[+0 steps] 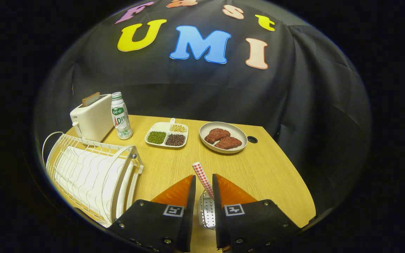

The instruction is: Take the plate from the dish rack, then take the spoon from the basket and place it into the plate.

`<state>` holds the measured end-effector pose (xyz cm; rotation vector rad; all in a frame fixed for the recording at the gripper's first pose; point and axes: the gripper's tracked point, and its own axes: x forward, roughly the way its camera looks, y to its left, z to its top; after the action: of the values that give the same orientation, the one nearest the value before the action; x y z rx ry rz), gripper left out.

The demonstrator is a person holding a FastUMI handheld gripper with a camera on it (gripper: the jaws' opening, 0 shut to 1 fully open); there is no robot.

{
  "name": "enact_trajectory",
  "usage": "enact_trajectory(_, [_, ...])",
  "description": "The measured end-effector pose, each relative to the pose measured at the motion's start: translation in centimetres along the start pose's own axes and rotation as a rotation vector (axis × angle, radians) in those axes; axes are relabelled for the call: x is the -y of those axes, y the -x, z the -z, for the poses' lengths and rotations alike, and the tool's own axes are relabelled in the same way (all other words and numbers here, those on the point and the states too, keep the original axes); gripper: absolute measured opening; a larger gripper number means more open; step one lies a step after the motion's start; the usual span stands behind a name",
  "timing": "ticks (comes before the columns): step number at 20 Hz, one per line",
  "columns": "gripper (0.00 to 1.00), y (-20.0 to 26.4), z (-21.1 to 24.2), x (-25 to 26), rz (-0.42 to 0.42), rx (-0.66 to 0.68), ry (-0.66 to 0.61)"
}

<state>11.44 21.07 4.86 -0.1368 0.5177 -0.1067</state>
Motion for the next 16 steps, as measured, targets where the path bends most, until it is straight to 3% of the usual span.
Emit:
enact_trajectory(14, [0.26,-3.4,0.6,-0.2,0.011,-0.074,0.099])
enact_trajectory(15, [0.14,-3.2,0.1,0.4,0.025,-0.076,0.126])
enact_trajectory(16, [0.14,-3.5,0.1,0.1,0.015,-0.07,0.138])
